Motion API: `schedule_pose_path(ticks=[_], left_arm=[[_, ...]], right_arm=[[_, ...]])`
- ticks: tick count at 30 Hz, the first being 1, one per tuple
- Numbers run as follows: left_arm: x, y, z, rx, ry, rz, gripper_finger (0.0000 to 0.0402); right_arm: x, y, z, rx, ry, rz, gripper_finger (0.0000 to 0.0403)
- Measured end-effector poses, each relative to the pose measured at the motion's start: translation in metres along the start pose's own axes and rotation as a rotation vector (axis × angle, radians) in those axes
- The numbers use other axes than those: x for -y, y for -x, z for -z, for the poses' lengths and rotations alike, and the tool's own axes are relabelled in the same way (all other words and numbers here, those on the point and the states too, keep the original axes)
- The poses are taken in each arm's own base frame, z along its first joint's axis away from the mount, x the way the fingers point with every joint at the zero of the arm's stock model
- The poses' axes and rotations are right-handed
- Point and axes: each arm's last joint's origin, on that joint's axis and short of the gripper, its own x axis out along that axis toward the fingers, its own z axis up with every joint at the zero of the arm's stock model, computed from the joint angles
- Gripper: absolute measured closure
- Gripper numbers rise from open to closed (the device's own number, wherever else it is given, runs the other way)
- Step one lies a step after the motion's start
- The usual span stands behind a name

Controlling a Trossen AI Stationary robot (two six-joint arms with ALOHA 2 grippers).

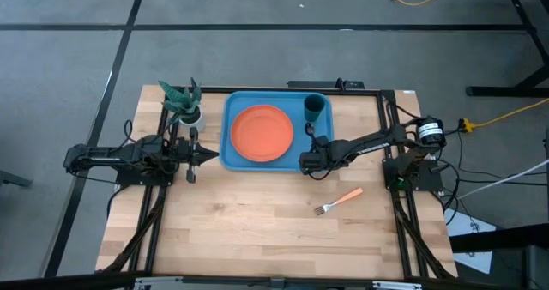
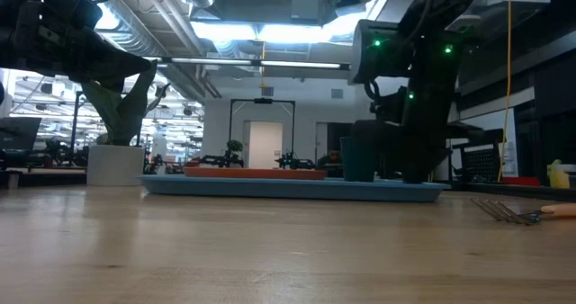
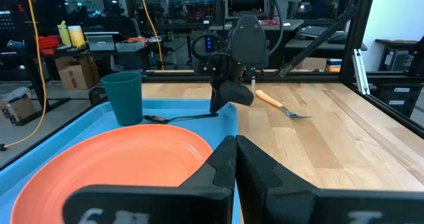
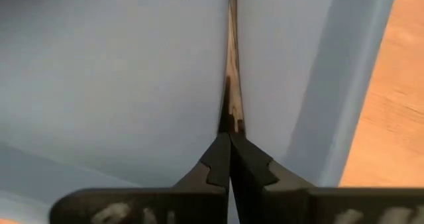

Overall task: Pick and place plate/cup/fork/spoon on tray
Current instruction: Adjust the black spoon on the blue tray

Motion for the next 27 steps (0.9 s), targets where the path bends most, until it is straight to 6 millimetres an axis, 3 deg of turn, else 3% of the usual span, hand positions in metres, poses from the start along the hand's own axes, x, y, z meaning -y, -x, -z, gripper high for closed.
schedule_pose_path(ticks=[27], left_arm=[[0.0,0.0,-0.0001,0.0,0.0,0.0,0.0401]], right_arm=[[0.0057,-0.0074,0.0033,-0.018,-0.002,0.092,0.0396]])
